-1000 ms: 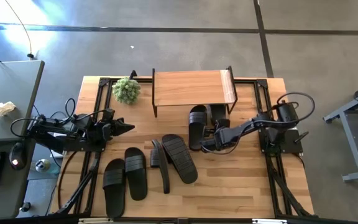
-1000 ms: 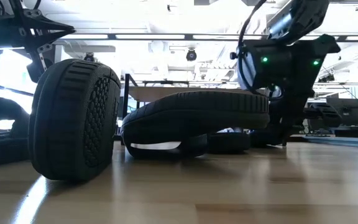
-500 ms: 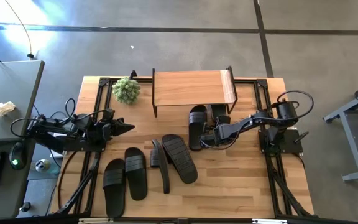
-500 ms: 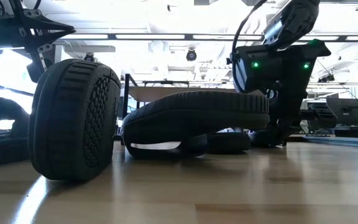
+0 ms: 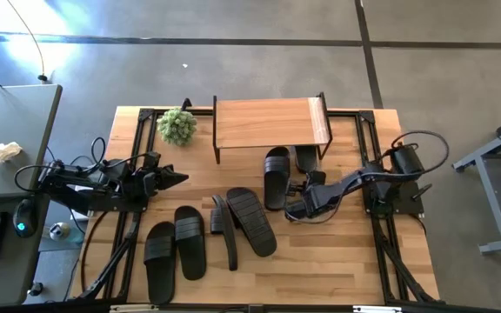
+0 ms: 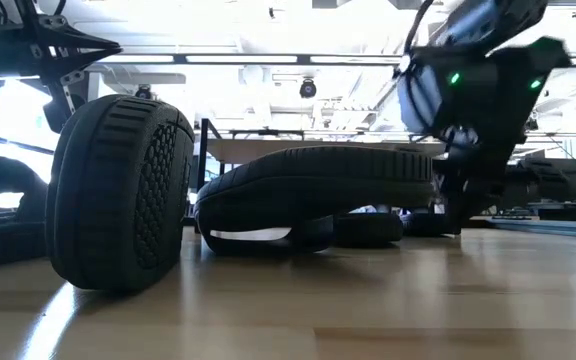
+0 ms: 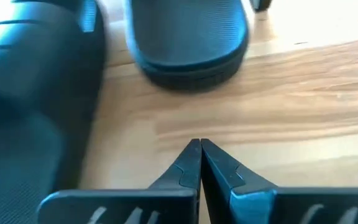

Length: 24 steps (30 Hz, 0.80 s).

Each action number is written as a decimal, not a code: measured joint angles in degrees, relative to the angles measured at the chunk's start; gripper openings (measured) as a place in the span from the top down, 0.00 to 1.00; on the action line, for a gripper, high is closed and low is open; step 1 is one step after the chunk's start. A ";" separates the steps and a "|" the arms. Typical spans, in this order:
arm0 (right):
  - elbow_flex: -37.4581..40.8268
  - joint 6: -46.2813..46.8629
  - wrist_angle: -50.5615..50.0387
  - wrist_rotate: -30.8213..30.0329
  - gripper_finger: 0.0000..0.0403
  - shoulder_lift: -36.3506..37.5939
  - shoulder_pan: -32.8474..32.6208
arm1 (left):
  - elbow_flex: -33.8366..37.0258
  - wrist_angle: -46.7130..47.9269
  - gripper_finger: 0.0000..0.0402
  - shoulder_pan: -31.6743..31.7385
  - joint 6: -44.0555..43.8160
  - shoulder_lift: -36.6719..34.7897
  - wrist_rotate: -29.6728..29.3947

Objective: Pick and place slides into the shelf
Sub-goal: Adjust the pair of black slippers under the shelf

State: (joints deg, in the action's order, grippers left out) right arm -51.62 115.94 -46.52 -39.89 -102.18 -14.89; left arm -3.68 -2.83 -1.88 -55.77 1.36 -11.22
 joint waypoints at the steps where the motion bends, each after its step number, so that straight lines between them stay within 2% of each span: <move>1: -0.02 -0.09 0.05 -0.62 1.00 0.94 -1.04 | 0.00 0.02 1.00 0.01 0.00 0.00 0.00; 5: -0.04 -6.63 1.59 -3.32 1.00 5.98 -5.37 | 0.00 0.02 1.00 0.01 0.00 -0.02 0.01; 8: -0.04 -16.73 5.02 -3.04 1.00 10.33 -8.08 | 0.00 0.03 1.00 0.01 0.42 0.00 0.00; 12: -0.04 -36.12 16.39 -0.90 1.00 15.00 -10.94 | 0.00 0.02 1.00 -0.01 1.37 -0.02 0.00; 16: -0.06 -51.04 30.17 5.21 1.00 16.86 -12.23 | 0.00 0.02 1.00 0.01 1.48 0.00 0.01; 20: -0.11 -52.39 35.25 12.67 1.00 16.18 -11.69 | 0.00 0.03 1.00 0.00 1.52 -0.01 0.02; 24: -0.11 -51.49 35.16 12.12 1.00 13.25 -10.76 | 0.00 0.06 1.00 0.00 1.51 0.00 0.02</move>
State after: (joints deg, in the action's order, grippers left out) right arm -51.72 64.45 -11.36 -27.77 -88.93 -25.65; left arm -3.68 -2.76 -1.87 -54.26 1.36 -11.20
